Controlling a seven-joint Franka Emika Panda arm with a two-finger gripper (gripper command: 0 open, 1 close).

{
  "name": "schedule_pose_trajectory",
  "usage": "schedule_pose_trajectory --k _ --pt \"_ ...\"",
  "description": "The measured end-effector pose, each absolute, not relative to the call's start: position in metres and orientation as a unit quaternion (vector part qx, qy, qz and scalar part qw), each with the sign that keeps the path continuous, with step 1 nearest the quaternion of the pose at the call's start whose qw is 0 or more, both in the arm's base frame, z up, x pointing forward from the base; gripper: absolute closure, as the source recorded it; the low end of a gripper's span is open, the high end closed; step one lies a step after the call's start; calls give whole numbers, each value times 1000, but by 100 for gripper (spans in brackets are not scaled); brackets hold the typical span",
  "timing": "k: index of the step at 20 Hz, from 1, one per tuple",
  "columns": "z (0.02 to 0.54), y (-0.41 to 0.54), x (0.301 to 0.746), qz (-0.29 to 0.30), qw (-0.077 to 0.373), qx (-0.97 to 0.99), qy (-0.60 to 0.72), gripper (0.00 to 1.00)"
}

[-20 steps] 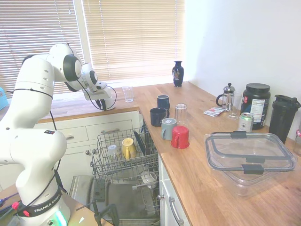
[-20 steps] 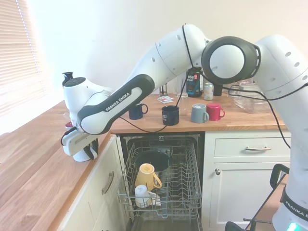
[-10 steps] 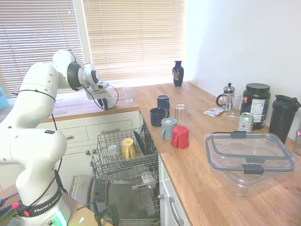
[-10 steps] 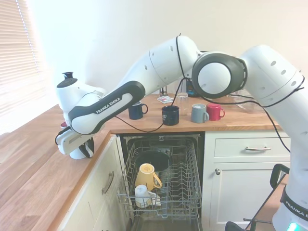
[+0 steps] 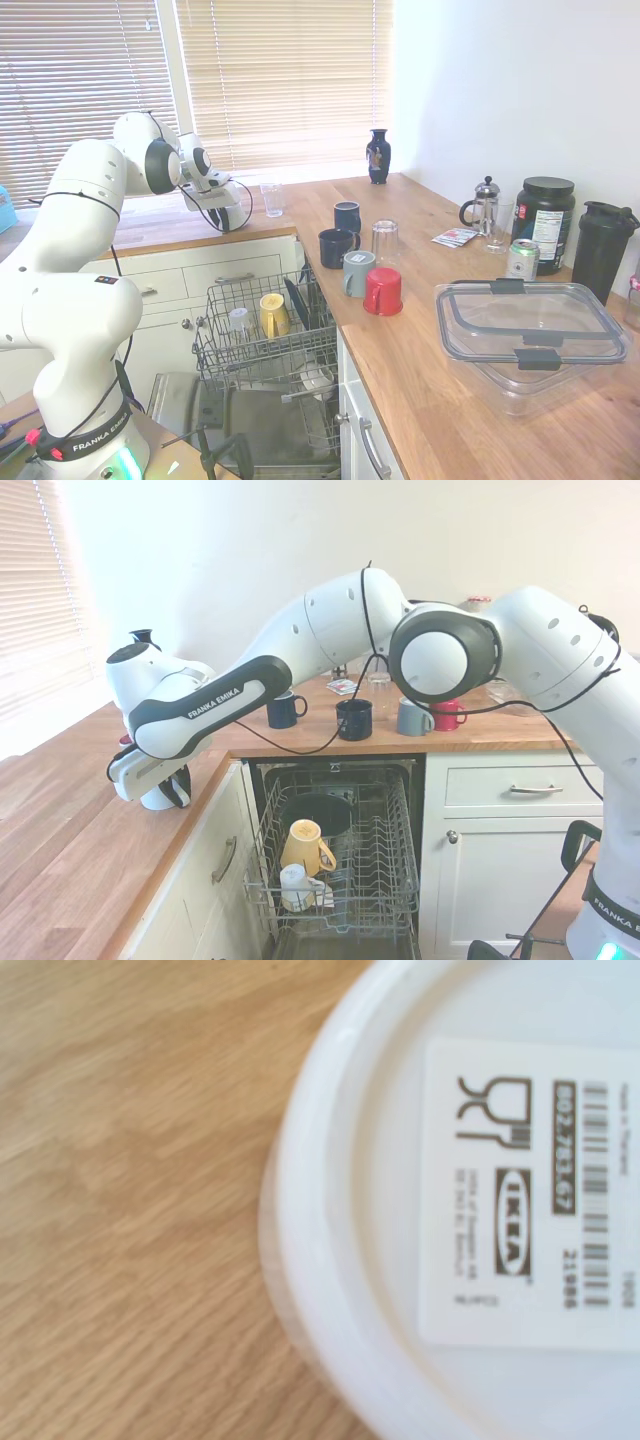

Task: Unload a mug from dishwasher

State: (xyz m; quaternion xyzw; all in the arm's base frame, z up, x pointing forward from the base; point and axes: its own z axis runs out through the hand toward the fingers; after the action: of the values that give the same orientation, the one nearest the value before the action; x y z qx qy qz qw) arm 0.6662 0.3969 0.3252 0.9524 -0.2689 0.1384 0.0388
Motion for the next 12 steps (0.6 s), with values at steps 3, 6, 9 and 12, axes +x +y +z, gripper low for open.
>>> schedule_pose_trajectory --k 3,6,9,12 --pt "325 396 667 138 39 952 -270 0" --pt "325 390 670 138 39 951 -273 0" --pt "326 385 673 139 40 951 -275 0" --pt "327 382 675 141 40 950 -275 0"
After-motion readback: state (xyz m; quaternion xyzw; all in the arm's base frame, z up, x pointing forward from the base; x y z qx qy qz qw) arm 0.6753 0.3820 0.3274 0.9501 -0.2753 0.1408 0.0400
